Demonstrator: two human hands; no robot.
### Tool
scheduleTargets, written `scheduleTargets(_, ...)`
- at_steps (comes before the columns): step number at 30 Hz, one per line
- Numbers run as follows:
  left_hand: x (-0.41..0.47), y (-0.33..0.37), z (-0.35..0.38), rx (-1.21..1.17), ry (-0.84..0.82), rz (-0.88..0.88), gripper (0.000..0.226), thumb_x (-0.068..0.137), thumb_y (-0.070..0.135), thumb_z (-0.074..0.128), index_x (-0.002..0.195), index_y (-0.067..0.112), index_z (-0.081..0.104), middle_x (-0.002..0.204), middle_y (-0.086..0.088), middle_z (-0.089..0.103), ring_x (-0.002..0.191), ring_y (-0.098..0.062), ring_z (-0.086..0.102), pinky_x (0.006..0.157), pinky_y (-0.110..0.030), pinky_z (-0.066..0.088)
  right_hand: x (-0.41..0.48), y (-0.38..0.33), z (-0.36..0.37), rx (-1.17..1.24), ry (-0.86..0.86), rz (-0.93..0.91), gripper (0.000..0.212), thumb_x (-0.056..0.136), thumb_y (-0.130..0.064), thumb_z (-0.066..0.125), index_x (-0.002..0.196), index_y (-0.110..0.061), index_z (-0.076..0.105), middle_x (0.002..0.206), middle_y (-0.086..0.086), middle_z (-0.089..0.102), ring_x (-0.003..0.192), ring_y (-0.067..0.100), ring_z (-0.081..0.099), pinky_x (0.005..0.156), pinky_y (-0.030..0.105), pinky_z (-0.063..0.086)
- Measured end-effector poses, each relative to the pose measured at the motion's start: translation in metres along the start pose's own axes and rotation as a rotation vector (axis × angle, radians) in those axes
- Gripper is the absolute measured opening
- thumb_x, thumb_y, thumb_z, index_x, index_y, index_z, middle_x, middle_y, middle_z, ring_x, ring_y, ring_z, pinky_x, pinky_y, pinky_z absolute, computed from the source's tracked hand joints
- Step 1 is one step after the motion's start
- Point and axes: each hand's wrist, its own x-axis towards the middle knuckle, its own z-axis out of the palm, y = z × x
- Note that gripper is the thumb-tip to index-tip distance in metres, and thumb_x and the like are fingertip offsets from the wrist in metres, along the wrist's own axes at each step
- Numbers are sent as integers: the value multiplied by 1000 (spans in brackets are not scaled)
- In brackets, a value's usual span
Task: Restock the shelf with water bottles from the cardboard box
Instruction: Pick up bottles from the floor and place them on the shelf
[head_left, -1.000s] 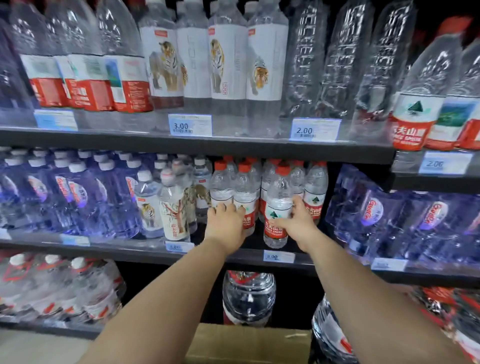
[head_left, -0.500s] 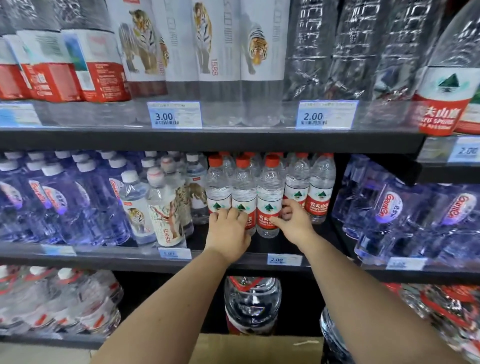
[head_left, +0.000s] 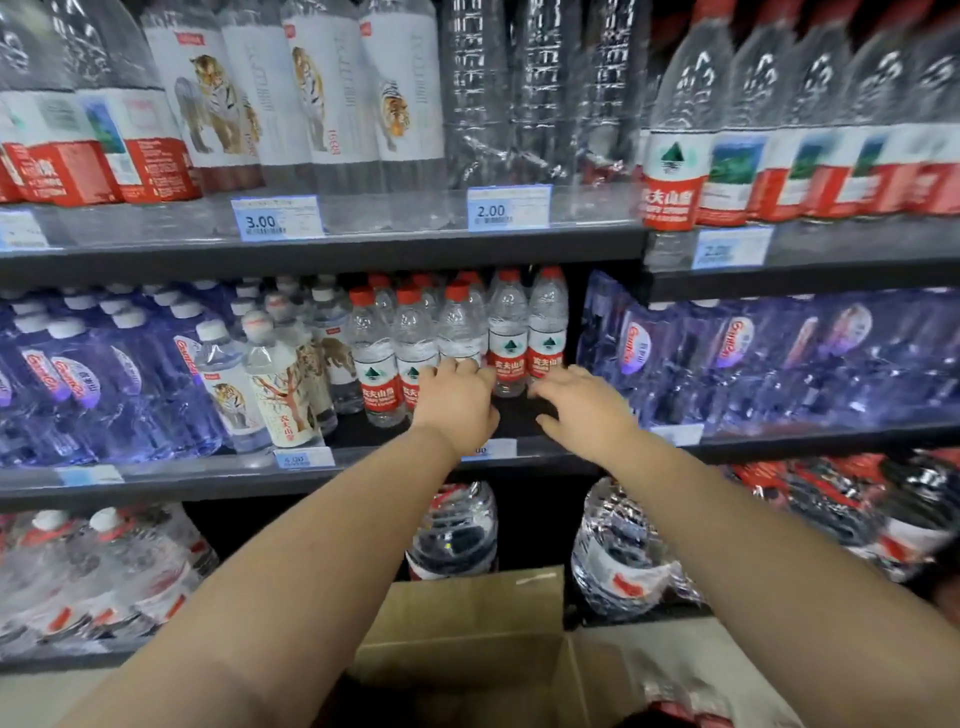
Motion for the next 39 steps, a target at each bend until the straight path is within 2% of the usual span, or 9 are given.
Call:
scheduleTargets(6, -44, 111, 25, -181, -29, 123, 36, 84, 36, 55, 118, 23, 57, 118, -5, 59, 114, -31, 49, 92, -40, 37, -119, 48, -23, -29, 21, 32, 30, 78, -36, 64, 102, -18, 67, 99, 6, 63, 99, 31, 55, 86, 41, 48)
scheduleTargets(9, -78, 164, 67, -199, -143, 193, 35, 86, 38, 55, 117, 22, 57, 117, -6, 61, 110, -32, 53, 87, -39, 42, -189, 82, -2, 27, -66, 110, 42, 74, -48, 52, 96, -17, 70, 90, 8, 66, 90, 32, 61, 84, 41, 50)
scheduleTargets(11, -97, 193, 97, -193, -220, 241, 35, 86, 37, 55, 118, 23, 57, 119, -5, 60, 111, -31, 52, 86, -38, 42, -235, 103, 19, 59, -113, 208, 38, 77, -42, 55, 99, -16, 71, 94, 9, 67, 94, 32, 62, 87, 36, 44)
scheduleTargets(16, -125, 245, 167, -249, -399, 293, 39, 87, 36, 54, 124, 25, 55, 124, -3, 56, 118, -29, 50, 92, -39, 37, -327, 144, 87, 145, -270, 454, 44, 86, -37, 65, 126, -19, 59, 132, 6, 55, 128, 26, 45, 101, 30, 34)
scheduleTargets(22, -152, 298, 251, -195, -673, 415, 55, 82, 44, 60, 132, 26, 48, 136, -5, 48, 128, -30, 41, 106, -41, 31, -382, 175, 183, 249, -350, 768, 45, 83, -39, 65, 126, -25, 57, 126, 2, 56, 122, 24, 47, 96, 33, 42)
scheduleTargets(26, -167, 317, 309, -227, -823, 446, 49, 87, 33, 54, 133, 22, 45, 137, -7, 44, 127, -30, 38, 103, -44, 35, -407, 182, 250, 424, -374, 1029, 46, 82, -32, 69, 126, -22, 57, 126, 1, 58, 119, 22, 50, 96, 32, 41)
scheduleTargets(33, -144, 348, 394, -249, -893, 463, 49, 88, 27, 62, 133, 22, 44, 134, -6, 47, 125, -28, 44, 103, -43, 38, -431, 190, 344, 535, -443, 1221, 56, 84, -26, 68, 136, -21, 48, 141, 6, 46, 128, 23, 44, 104, 36, 40)
scheduleTargets(36, -124, 361, 423, -205, -929, 493, 60, 83, 26, 72, 135, 24, 43, 140, -6, 40, 131, -27, 35, 105, -42, 36, -434, 191, 368, 524, -453, 1293, 63, 82, -27, 70, 138, -20, 42, 142, 7, 43, 129, 25, 42, 106, 37, 39)
scheduleTargets(39, -109, 371, 446, -7, -923, 689, 66, 78, 30, 76, 136, 24, 44, 147, -4, 33, 136, -28, 26, 109, -47, 31, -432, 187, 387, 576, -476, 1341, 75, 78, -35, 74, 139, -19, 34, 135, 7, 44, 123, 27, 47, 101, 40, 42)
